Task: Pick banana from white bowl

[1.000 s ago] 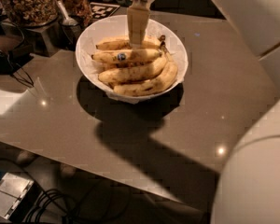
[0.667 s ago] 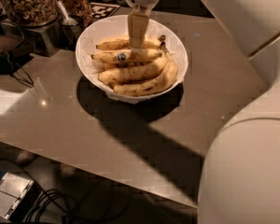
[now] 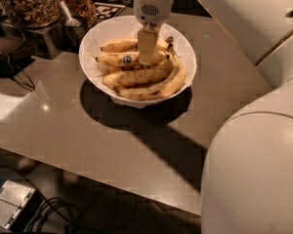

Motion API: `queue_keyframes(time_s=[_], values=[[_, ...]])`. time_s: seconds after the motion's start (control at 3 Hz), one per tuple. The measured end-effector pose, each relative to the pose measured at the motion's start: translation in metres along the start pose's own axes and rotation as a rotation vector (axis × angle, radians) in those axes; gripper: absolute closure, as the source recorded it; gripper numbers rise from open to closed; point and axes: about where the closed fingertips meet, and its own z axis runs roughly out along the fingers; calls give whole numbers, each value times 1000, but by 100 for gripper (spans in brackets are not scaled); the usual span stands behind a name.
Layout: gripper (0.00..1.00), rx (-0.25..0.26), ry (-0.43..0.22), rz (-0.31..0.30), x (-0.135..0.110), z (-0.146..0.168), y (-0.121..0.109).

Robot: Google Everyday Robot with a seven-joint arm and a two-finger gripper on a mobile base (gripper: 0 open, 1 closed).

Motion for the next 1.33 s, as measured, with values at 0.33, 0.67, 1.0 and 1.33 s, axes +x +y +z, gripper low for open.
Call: queue_keyframes(time_s=[0.33,0.67,1.0,1.33], values=[[45,-29,5,4,2,11,2],[47,-36,12,7,4,14,0],[52,-38,19,10,5,16,-3],[46,-48,27,9,5,23,-6]])
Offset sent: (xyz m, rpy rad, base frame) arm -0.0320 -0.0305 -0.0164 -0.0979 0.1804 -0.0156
